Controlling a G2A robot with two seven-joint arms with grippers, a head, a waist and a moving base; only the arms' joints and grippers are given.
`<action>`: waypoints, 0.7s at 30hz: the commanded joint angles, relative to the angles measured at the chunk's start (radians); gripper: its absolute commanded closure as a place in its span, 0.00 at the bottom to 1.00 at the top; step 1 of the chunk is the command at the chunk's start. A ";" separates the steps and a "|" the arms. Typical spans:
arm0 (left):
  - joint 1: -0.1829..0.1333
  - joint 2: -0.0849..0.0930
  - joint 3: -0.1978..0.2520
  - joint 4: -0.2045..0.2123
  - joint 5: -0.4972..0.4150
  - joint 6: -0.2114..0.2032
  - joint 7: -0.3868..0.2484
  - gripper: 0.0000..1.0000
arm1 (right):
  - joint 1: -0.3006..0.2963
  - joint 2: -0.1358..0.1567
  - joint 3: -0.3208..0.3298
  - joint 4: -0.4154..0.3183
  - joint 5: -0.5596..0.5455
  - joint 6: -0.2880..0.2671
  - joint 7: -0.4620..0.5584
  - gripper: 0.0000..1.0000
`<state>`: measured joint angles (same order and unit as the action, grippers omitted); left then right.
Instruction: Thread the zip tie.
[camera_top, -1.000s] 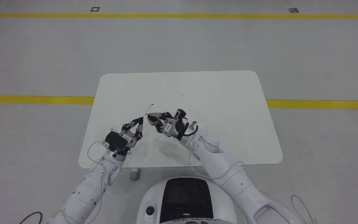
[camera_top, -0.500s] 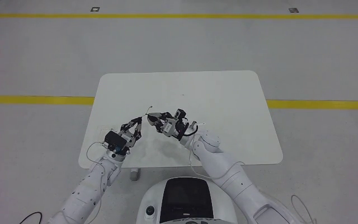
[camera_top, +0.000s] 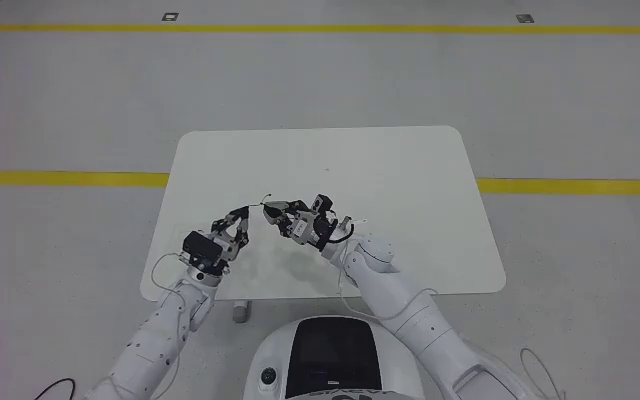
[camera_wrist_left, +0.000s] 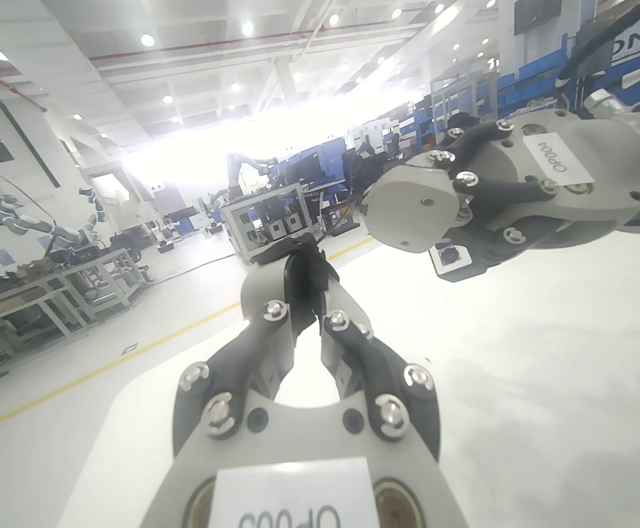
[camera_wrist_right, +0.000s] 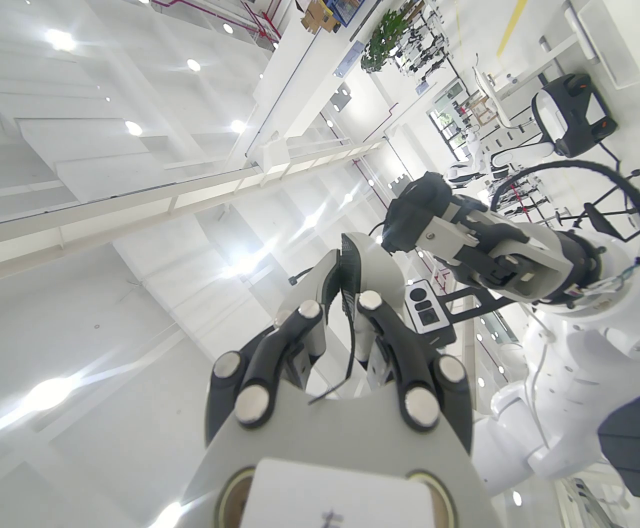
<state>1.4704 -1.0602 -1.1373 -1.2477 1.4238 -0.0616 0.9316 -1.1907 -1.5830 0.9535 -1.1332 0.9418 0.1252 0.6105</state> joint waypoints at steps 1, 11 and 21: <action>0.001 0.000 -0.003 0.000 -0.005 0.001 -0.002 1.00 | 0.000 0.000 0.000 0.000 0.000 0.000 0.000 1.00; 0.005 -0.003 -0.021 0.000 -0.022 0.006 -0.008 1.00 | 0.000 0.000 0.000 0.000 0.000 0.000 0.000 1.00; 0.009 -0.007 -0.033 0.001 -0.043 0.012 -0.003 1.00 | 0.000 0.000 0.000 0.000 0.000 0.000 0.000 1.00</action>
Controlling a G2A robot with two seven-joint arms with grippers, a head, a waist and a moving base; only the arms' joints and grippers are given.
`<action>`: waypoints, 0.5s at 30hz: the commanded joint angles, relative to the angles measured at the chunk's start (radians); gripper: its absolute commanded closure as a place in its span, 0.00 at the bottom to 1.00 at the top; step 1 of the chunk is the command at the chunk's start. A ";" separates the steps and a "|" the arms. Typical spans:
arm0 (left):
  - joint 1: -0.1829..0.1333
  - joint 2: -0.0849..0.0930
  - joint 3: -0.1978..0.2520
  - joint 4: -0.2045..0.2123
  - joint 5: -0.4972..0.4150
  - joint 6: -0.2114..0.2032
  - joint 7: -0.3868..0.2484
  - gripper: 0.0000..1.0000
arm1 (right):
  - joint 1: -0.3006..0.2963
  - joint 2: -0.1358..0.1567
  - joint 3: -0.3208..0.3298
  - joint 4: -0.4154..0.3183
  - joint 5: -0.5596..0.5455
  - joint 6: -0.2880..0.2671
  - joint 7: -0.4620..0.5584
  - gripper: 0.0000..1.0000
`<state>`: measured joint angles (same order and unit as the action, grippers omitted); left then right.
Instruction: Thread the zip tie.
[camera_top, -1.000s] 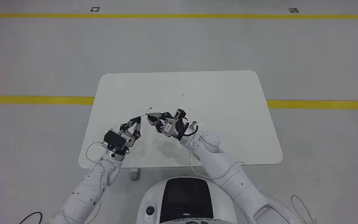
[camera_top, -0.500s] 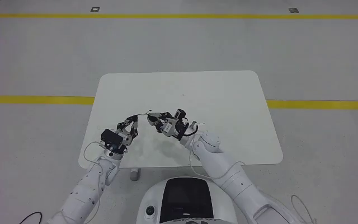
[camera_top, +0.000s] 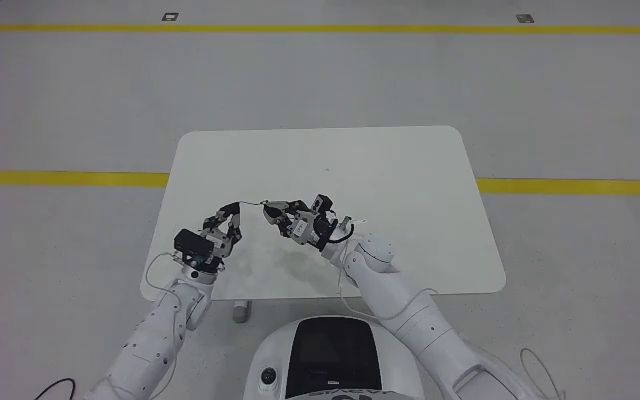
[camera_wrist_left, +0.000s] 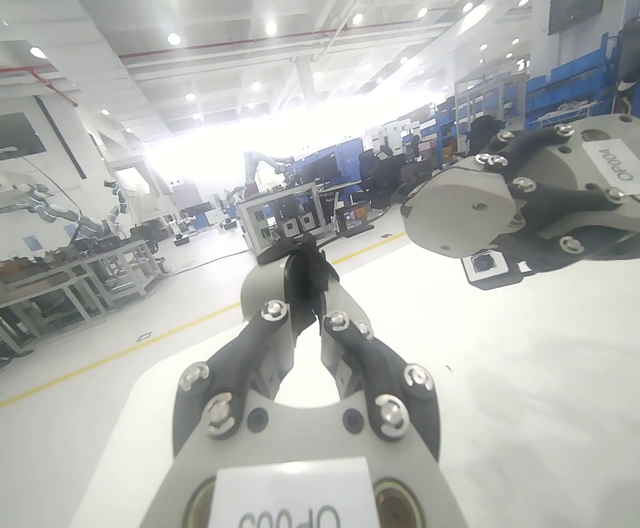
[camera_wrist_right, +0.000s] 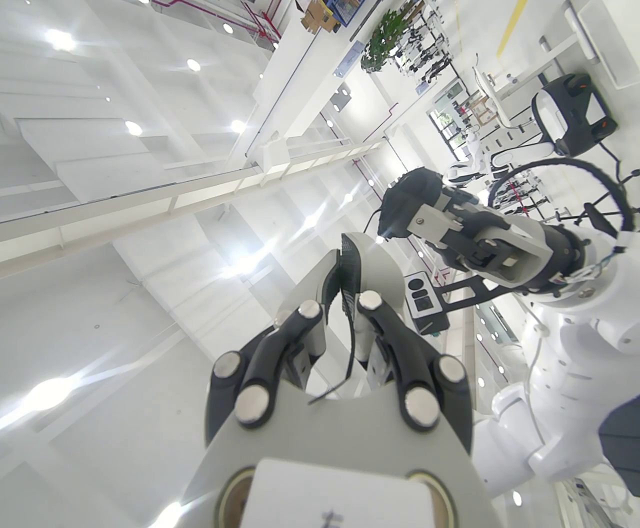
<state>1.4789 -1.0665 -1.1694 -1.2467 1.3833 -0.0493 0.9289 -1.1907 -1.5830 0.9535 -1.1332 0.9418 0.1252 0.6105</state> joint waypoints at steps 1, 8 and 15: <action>0.001 -0.001 -0.002 0.001 -0.007 -0.001 0.000 1.00 | 0.000 0.000 0.000 0.000 0.000 0.000 0.000 1.00; 0.002 -0.004 -0.008 0.003 -0.014 -0.002 0.001 1.00 | 0.000 0.000 0.000 0.000 0.000 0.000 0.000 1.00; 0.005 -0.006 -0.014 0.002 -0.015 -0.002 0.001 1.00 | 0.000 0.000 0.000 0.000 0.000 0.000 0.000 1.00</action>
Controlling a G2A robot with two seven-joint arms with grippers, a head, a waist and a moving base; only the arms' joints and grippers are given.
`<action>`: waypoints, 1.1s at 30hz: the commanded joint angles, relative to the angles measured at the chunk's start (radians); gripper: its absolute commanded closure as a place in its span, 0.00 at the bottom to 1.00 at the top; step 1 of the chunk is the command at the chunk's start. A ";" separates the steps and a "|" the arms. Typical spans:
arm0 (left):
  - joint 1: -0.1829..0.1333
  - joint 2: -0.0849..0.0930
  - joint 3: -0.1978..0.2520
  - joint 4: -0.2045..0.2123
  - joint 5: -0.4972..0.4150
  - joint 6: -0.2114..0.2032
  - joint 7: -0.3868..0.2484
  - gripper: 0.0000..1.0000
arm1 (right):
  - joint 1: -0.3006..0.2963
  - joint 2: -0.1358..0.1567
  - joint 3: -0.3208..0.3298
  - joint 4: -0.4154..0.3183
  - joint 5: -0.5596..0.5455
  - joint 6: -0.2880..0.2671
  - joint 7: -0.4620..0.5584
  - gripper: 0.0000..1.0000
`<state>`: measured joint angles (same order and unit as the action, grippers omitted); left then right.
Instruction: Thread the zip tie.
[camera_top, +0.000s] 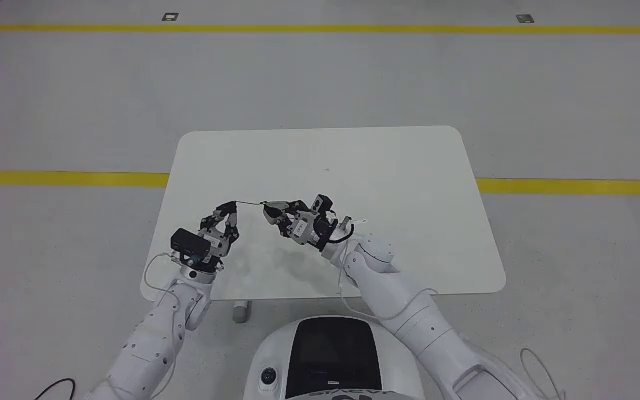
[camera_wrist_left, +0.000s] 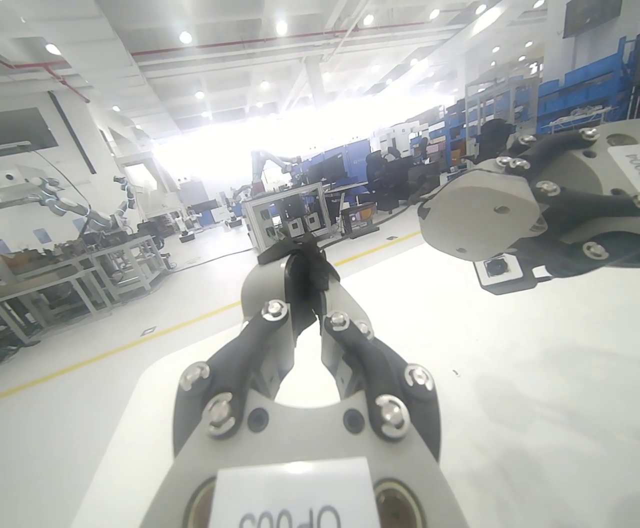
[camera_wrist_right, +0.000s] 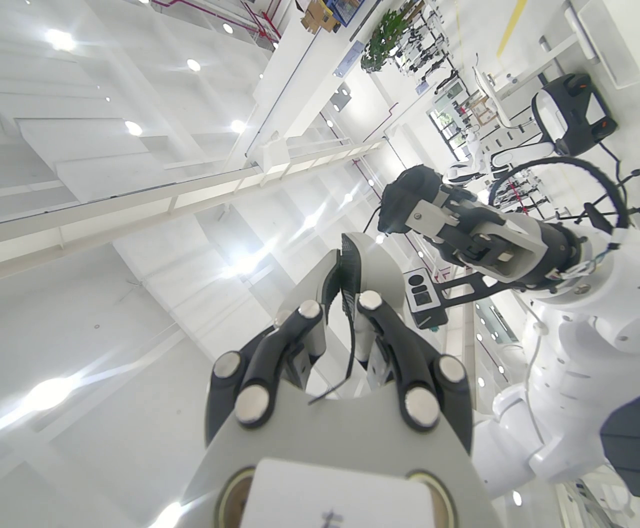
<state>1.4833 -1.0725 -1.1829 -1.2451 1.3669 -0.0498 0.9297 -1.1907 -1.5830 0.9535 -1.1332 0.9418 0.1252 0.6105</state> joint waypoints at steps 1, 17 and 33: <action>0.001 0.000 -0.001 0.000 0.002 -0.002 0.000 1.00 | 0.000 0.000 0.000 0.000 0.000 0.000 0.000 1.00; 0.012 -0.004 -0.009 -0.006 0.015 -0.016 0.000 1.00 | -0.020 0.004 0.002 -0.035 -0.012 -0.005 -0.020 1.00; 0.023 -0.006 -0.016 -0.016 0.022 -0.029 0.005 1.00 | -0.040 0.008 0.018 -0.069 -0.017 -0.060 -0.039 1.00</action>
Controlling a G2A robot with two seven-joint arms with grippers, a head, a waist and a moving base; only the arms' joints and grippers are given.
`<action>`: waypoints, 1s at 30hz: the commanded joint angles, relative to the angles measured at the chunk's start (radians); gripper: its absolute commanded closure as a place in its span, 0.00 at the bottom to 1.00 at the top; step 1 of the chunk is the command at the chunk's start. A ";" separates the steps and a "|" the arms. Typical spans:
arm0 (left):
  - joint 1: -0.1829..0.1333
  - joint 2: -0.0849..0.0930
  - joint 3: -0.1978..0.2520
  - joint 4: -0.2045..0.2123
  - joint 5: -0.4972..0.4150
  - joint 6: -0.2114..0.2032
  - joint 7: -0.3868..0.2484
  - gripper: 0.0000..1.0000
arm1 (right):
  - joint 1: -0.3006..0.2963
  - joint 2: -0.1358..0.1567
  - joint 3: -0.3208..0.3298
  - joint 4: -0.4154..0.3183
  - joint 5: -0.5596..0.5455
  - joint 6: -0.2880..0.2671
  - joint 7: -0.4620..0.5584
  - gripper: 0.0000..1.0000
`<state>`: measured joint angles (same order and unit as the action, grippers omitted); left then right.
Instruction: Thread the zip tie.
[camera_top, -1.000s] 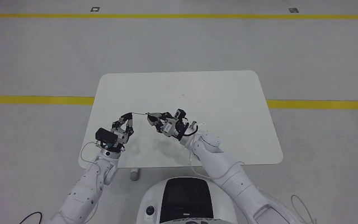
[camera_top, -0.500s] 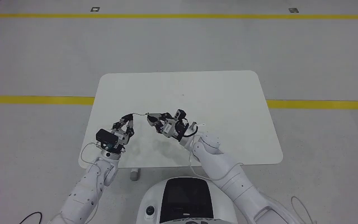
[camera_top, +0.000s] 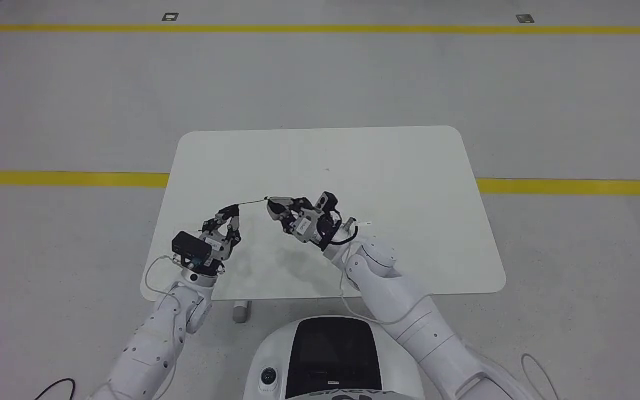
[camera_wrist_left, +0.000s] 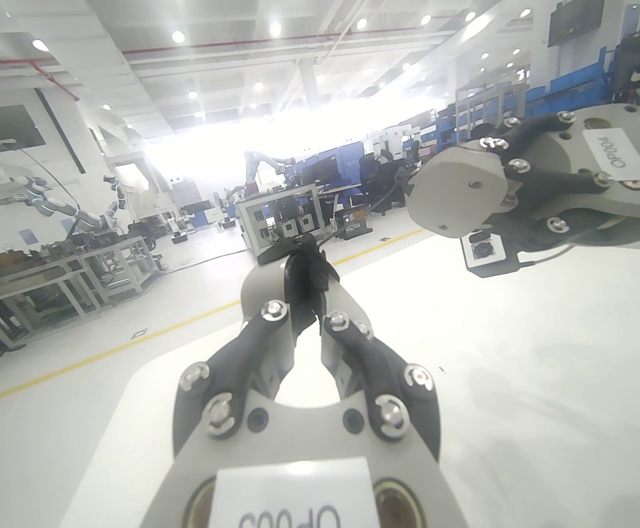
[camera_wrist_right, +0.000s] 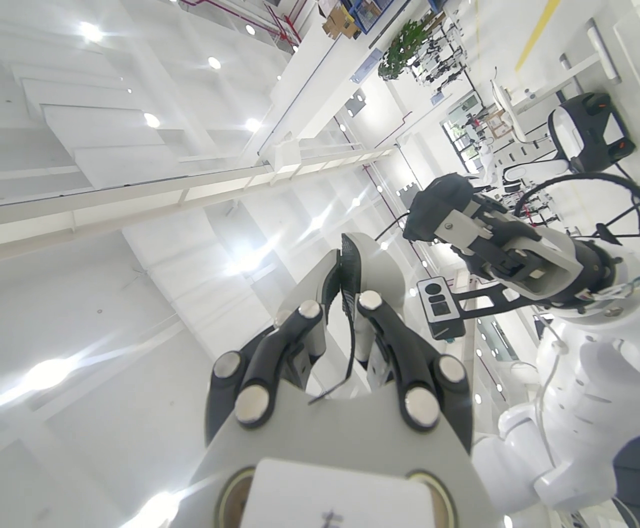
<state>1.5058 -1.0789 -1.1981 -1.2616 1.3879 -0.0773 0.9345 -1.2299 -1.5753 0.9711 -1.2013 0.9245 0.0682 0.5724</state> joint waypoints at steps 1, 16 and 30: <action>0.001 0.000 -0.001 0.000 0.002 -0.002 0.001 1.00 | -0.002 0.000 0.000 -0.002 0.001 -0.004 -0.001 1.00; 0.005 -0.003 -0.008 -0.001 0.010 -0.006 0.001 1.00 | -0.003 0.001 0.002 -0.003 0.003 -0.012 0.002 1.00; 0.008 -0.005 -0.017 -0.002 0.011 -0.003 -0.001 1.00 | -0.008 0.006 0.010 -0.019 -0.007 -0.013 0.007 1.00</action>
<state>1.5140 -1.0839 -1.2139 -1.2631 1.3985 -0.0803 0.9346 -1.2374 -1.5694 0.9805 -1.2190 0.9180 0.0558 0.5792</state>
